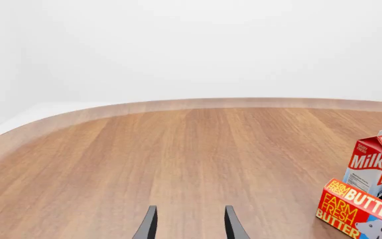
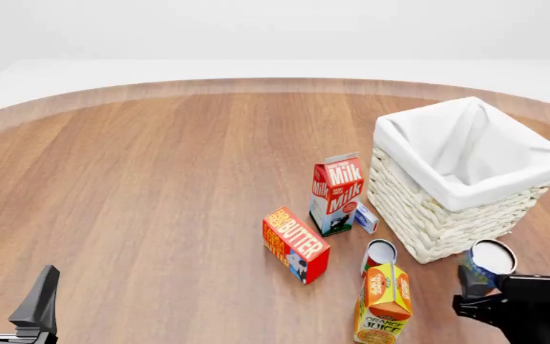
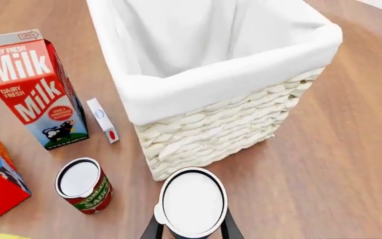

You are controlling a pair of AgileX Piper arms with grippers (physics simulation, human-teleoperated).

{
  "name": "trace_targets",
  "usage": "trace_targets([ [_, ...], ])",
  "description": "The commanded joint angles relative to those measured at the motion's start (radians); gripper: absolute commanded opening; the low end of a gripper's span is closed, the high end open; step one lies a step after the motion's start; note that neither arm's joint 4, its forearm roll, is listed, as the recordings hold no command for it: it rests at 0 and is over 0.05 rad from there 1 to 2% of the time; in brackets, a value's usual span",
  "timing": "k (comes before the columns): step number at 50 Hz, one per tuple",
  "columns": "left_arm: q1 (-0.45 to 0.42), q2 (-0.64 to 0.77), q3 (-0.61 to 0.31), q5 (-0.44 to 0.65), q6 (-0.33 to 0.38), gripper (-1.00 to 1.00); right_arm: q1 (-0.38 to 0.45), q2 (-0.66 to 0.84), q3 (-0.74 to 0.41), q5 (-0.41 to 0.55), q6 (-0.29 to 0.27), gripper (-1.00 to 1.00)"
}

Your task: Pick up the alphabet soup, and put it in the basket.

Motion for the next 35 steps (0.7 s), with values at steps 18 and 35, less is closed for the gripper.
trace_targets([
  [18, 0.000, 0.000, 0.000, 0.000, 0.000, 1.00, 0.009, -0.358, 0.000, 0.271, 0.005, -1.00],
  [35, 0.000, 0.000, 0.000, 0.000, 0.000, 1.00, 0.023, -0.486, -0.001, 0.340, 0.007, -1.00],
])
